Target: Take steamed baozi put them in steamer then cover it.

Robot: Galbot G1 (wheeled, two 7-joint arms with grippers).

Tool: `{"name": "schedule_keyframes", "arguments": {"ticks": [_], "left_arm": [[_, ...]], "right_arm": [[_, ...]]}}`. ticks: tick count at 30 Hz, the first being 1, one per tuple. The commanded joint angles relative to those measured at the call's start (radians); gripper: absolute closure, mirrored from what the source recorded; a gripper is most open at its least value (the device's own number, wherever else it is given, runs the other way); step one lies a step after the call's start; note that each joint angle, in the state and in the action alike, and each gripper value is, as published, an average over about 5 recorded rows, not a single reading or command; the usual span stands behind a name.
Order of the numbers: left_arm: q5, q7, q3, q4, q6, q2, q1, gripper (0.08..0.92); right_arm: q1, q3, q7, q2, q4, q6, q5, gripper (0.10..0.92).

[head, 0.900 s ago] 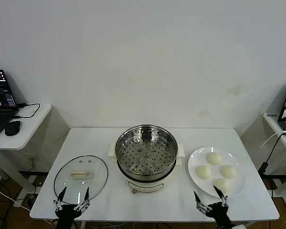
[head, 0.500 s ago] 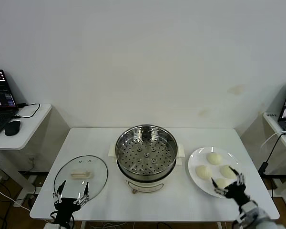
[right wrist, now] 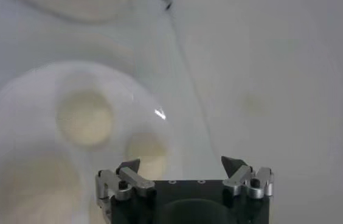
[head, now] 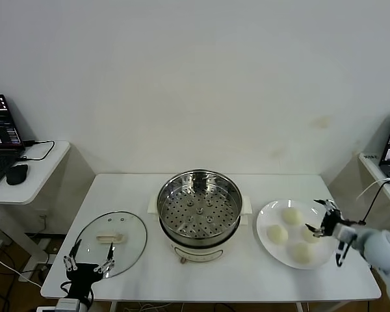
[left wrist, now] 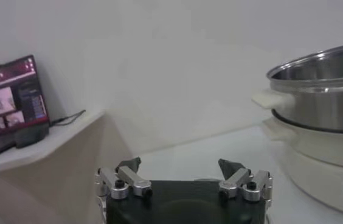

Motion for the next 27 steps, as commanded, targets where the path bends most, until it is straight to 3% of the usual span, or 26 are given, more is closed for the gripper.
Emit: {"name": "schedule_keyframes", "arguments": {"ticks": [1,11,27], "left_arm": [[0.016,-0.004,-0.009,0.004,0.009,0.005,-0.009,0.177],[0.022,0.002,-0.019,0.012,0.009,0.024,-0.014,0.177],[0.059,0.008,-0.033,0.022,-0.014,0.030,-0.004,0.177]], "right_arm": [[0.446,-0.448,-0.274,-0.103,-0.207,0.024,-0.002,0.203],[0.638,-0.674,-0.286,-0.007,-0.338,0.055,0.065,0.203],[0.698,-0.744,-0.270,0.155,-0.488,0.032,0.058,0.203]]}}
